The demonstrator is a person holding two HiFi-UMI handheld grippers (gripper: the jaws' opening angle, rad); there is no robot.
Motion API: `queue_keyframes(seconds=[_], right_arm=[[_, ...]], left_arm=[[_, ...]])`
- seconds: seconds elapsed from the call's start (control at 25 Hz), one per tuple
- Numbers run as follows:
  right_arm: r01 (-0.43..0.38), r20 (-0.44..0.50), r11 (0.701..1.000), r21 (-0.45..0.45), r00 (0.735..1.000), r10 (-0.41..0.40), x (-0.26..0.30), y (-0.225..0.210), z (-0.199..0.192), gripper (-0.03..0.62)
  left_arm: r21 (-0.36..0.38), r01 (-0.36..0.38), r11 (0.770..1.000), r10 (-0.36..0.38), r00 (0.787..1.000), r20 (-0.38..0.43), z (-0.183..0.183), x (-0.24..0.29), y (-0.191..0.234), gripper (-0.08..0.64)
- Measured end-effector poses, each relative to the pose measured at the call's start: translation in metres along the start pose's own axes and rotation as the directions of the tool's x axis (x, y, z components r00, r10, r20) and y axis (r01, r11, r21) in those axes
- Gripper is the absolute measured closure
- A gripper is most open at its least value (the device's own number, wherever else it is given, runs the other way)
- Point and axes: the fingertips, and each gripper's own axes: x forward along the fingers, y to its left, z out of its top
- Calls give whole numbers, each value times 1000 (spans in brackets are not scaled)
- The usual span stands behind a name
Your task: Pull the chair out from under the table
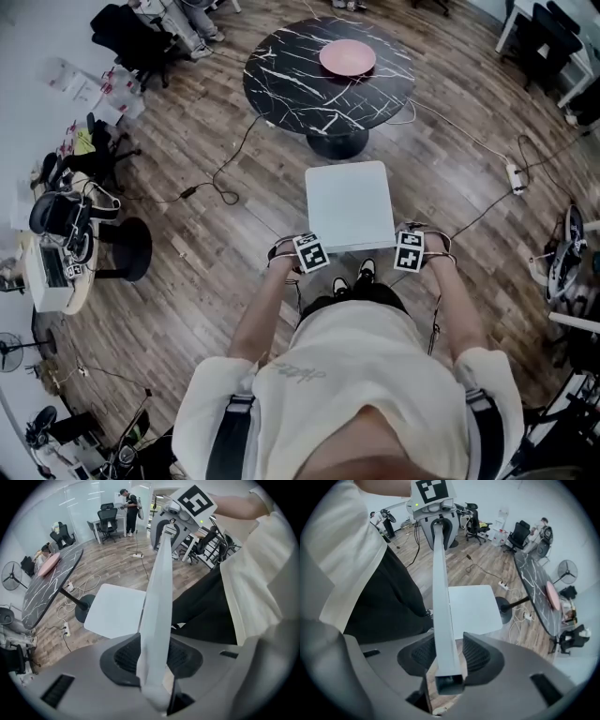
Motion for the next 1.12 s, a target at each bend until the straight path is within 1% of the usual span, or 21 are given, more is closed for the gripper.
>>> queue_keyframes(seconds=[0.08,0.12,0.2,0.28,0.4,0.52,0.6,0.64,0.76,0.84,0.92,1.04,1.12], right_arm=[[33,27,998,62,999,-35,-11,1,-1,436],[46,42,994,95,998,-50,-18,1,-1,422],[73,69,987,140,994,-84,-32,-2,1,430],[99,97,980,171,988,-116,-44,-6,2,441],[108,165,966,235,975,-150,-62,-5,1,454],[93,258,945,314,949,-180,-78,-8,5,466],[95,321,924,370,921,-223,-89,-13,11,481],[102,348,909,405,902,-257,-96,-17,13,486],[102,427,849,518,830,-360,-116,-33,17,489],[61,481,813,579,780,-401,-129,-40,19,507],[6,530,785,620,734,-424,-142,-47,22,536],[-44,580,752,658,666,-469,-164,-63,26,576],[-48,595,738,673,628,-501,-180,-73,26,585]], left_arm=[[-28,-20,999,22,998,51,2,-9,-1,423],[-40,-30,999,33,997,77,2,-13,-1,415],[-53,-54,997,60,992,112,2,-21,2,408],[-59,-81,995,88,989,122,2,-27,6,400],[-49,-111,993,116,987,114,3,-36,5,396],[-44,-158,987,162,981,109,4,-55,7,388],[-68,-206,976,213,968,131,8,-74,11,388],[-88,-228,970,239,960,147,12,-84,14,388],[-146,-292,945,318,926,204,25,-113,22,390],[-193,-328,925,369,897,244,34,-128,27,391],[-267,-343,901,415,863,290,43,-140,34,412],[-403,-341,849,489,797,354,52,-158,45,488],[-463,-347,816,539,746,391,59,-172,50,511]])
